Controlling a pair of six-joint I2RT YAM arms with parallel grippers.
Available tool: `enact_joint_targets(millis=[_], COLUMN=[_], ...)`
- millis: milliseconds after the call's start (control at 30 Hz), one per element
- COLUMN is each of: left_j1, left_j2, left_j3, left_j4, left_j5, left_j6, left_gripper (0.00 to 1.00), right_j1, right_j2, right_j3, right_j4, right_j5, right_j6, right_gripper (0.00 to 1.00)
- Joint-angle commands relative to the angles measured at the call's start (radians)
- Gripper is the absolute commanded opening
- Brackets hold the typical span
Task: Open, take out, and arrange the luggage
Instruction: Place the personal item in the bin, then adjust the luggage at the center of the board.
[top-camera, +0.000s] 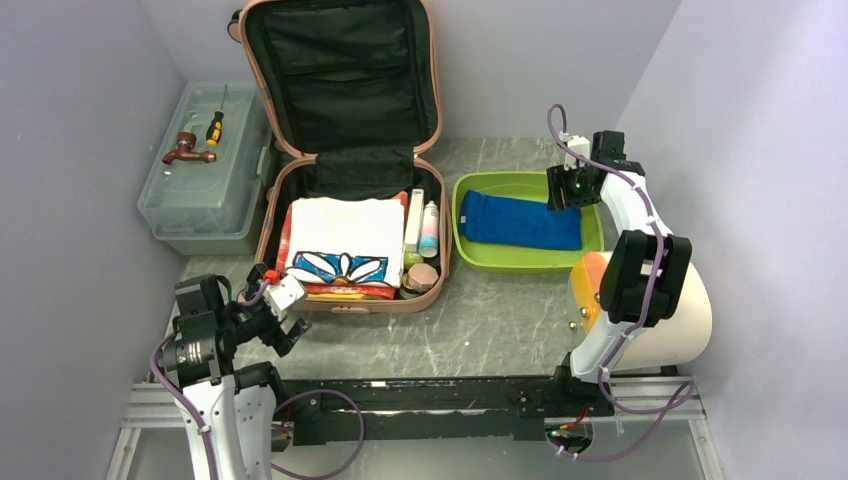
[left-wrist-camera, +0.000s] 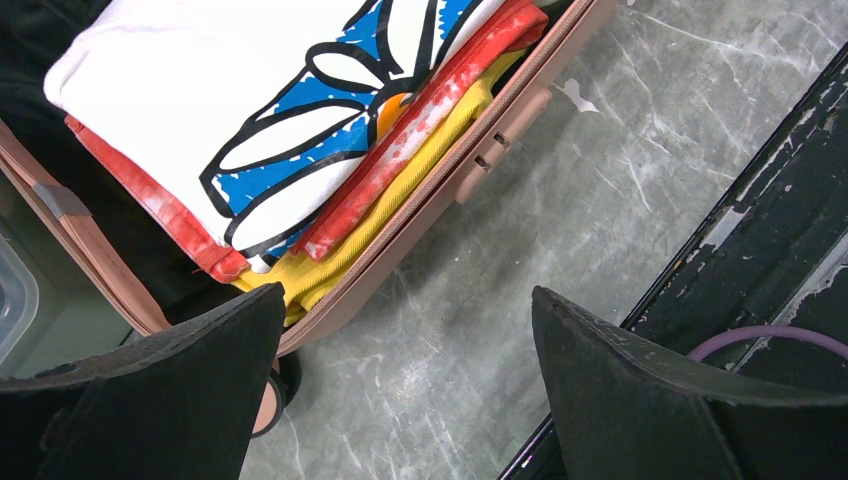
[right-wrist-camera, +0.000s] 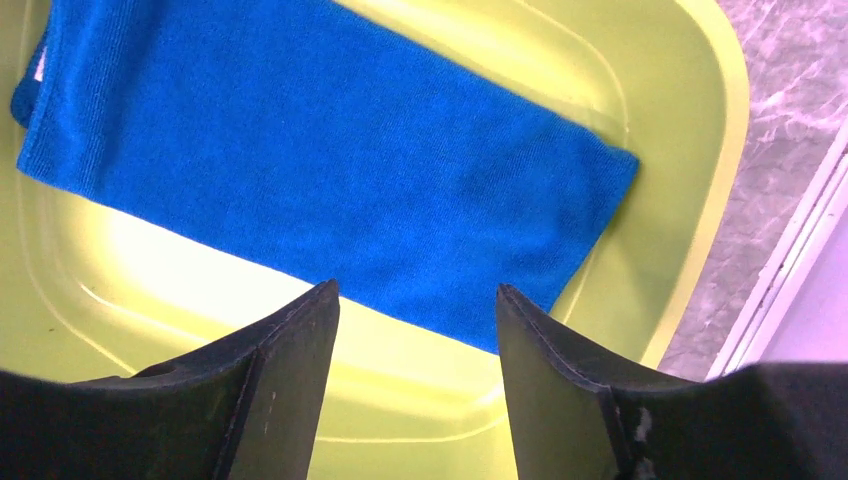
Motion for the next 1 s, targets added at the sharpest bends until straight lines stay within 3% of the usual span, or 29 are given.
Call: enact_joint_targets(millis=[0, 233, 367, 433, 467, 533, 667, 833, 967], left_j1=[0.001, 0.001, 0.001, 0.001, 0.000, 0.001, 0.001, 0.000, 0.002], left_j2=[-0.001, 0.002, 0.004, 0.007, 0.007, 0.010, 0.011, 0.016, 0.019], left_j3=[0.002, 0.004, 0.004, 0.004, 0.004, 0.004, 0.004, 0.004, 0.002], left_j4=[0.004, 0.002, 0.000, -0.001, -0.001, -0.001, -0.001, 0.002, 0.010], left_j5=[0.032, 0.033, 0.033, 0.035, 0.035, 0.033, 0.033, 0.029, 0.018], left_j6=[0.001, 0.004, 0.006, 0.008, 0.008, 0.008, 0.009, 0.005, -0.008], left_gripper=[0.99, 0.99, 0.99, 0.99, 0.99, 0.99, 0.99, 0.99, 0.99], right_j1=[0.001, 0.013, 0.063, 0.113, 0.137, 0.203, 0.253, 0.321, 0.433], right_j2=[-0.002, 0.009, -0.067, -0.138, -0.177, -0.260, -0.405, -0.428, -0.412], right_j3=[-0.019, -0.011, -0.045, -0.084, -0.106, -0.151, -0.193, -0.128, -0.178], right_j4=[0.034, 0.012, 0.059, 0.108, 0.135, 0.190, 0.225, 0.155, 0.185], right_j5=[0.026, 0.039, 0.136, 0.203, 0.224, 0.250, 0.056, -0.313, -0.358], right_j6=[-0.008, -0.023, -0.041, -0.072, -0.091, -0.127, -0.086, -0.042, -0.105], right_gripper=[0.61, 0.60, 0.64, 0.78, 0.96, 1.00, 1.00, 1.00, 1.00])
